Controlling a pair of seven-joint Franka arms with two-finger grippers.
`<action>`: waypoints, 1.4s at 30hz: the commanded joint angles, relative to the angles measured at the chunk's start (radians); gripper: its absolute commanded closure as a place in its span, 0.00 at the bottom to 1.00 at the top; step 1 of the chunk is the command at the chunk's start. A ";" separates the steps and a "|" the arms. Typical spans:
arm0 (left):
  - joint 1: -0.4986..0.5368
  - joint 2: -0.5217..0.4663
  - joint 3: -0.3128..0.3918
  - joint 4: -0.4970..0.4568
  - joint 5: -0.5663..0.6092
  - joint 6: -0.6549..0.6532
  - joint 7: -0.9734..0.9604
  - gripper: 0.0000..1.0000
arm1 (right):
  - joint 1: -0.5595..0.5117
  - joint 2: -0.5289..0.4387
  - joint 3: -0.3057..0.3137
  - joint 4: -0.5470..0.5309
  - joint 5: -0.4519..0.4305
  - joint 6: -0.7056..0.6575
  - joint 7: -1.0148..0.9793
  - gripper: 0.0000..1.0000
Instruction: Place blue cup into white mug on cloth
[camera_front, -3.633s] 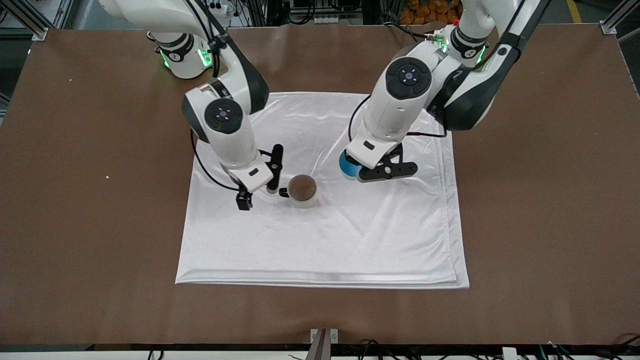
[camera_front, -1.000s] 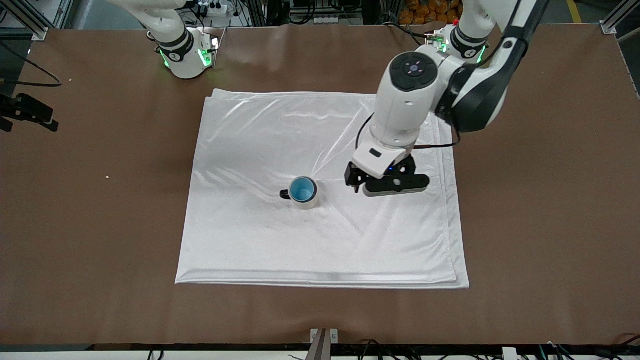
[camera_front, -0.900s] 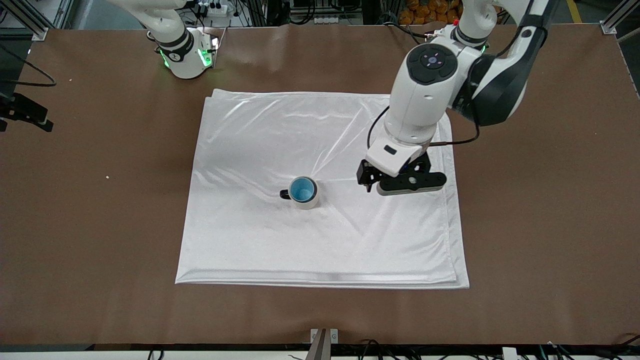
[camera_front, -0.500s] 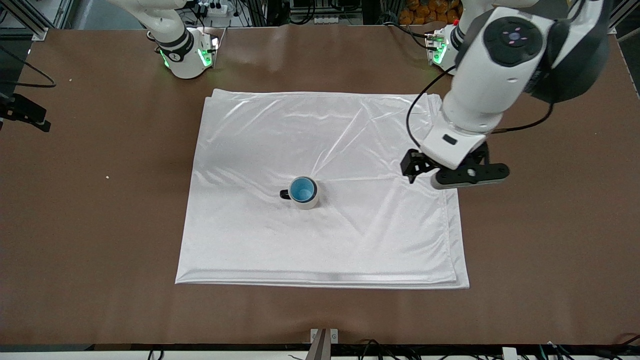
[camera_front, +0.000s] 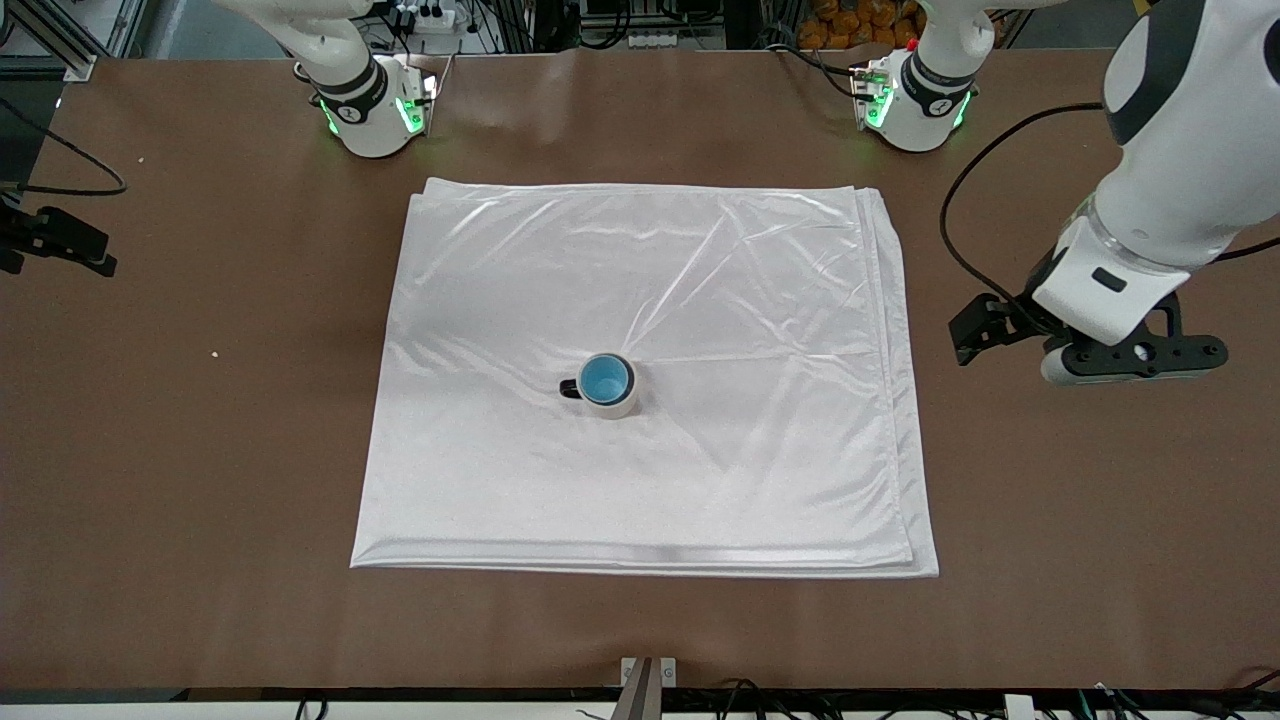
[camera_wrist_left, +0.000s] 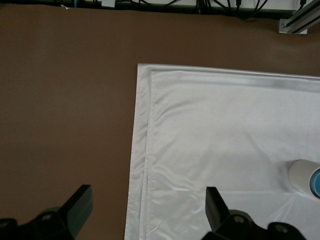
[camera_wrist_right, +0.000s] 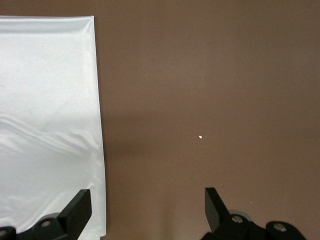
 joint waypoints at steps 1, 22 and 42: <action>0.034 -0.046 -0.008 -0.030 -0.023 -0.031 0.046 0.00 | 0.005 0.000 0.003 0.010 -0.003 -0.006 0.053 0.00; 0.049 -0.092 0.076 -0.038 -0.023 -0.067 0.139 0.00 | 0.030 -0.012 0.007 0.006 -0.003 -0.013 0.076 0.00; 0.045 -0.101 0.139 -0.044 -0.023 -0.090 0.208 0.00 | 0.025 -0.020 0.003 -0.008 0.036 -0.002 0.075 0.00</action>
